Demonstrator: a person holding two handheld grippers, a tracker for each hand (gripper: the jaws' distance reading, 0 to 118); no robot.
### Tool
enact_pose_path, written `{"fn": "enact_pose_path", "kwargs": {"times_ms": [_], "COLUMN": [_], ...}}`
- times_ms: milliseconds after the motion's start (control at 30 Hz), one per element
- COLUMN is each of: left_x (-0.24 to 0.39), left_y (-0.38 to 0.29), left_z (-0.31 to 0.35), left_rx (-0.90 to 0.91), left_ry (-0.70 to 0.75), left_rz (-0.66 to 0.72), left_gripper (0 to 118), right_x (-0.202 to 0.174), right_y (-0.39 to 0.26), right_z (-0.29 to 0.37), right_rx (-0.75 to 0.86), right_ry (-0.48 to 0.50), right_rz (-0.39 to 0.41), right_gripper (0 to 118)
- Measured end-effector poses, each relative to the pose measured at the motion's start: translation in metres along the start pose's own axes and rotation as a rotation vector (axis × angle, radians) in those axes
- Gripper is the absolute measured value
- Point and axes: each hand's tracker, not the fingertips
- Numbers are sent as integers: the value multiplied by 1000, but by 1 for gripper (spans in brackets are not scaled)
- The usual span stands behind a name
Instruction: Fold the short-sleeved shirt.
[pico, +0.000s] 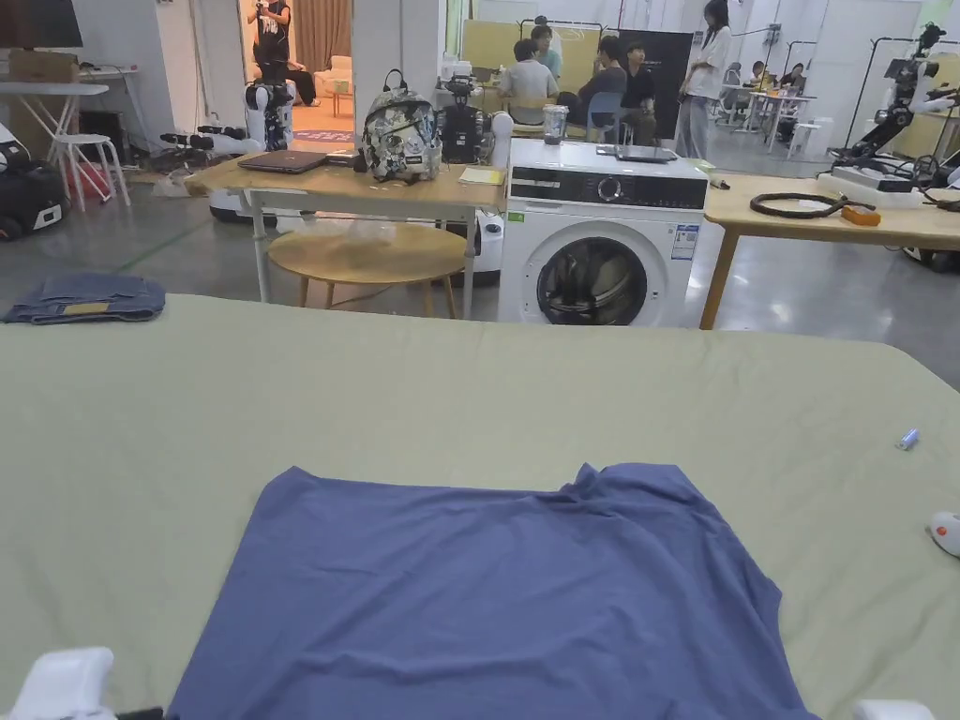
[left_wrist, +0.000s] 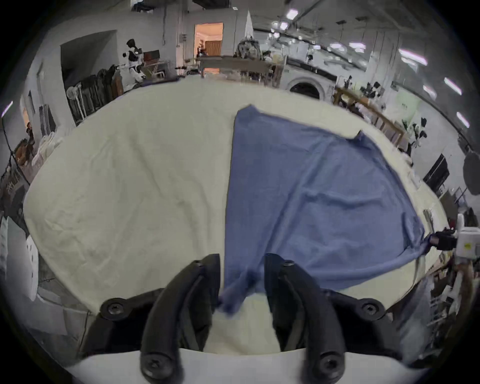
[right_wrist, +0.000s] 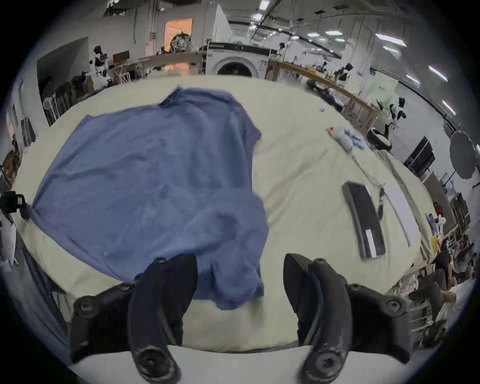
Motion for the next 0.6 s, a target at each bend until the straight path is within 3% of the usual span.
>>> {"fn": "enact_pose_path", "kwargs": {"times_ms": [200, 267, 333, 367, 400, 433, 500, 600], "left_x": [37, 51, 64, 67, 73, 78, 91, 94], "left_y": [22, 25, 27, 29, 30, 31, 32, 37], "left_z": [24, 28, 34, 32, 35, 37, 45, 51], "left_rx": [226, 303, 375, 403, 433, 454, 498, 500], "left_ry": [-5, 3, -7, -1, 10, 25, 57, 8], "left_rz": [-83, -110, -130, -140, -156, -167, -175, -152], "left_gripper": [34, 34, 34, 34, 32, 24, 0, 0], "right_x": [-31, -44, -60, -66, -72, -77, -84, -92], "right_y": [32, 38, 42, 45, 47, 48, 52, 56], "right_z": [19, 22, 25, 27, 30, 32, 37, 44], "right_rx": [277, 373, 451, 478, 512, 536, 559, 579], "right_ry": [28, 48, 61, 63, 68, 79, 94, 95], "right_rz": [-50, -75, -96, -99, -103, -109, -113, -115], "right_gripper": [69, 55, 51, 41, 15, 8, 0, 0]}}
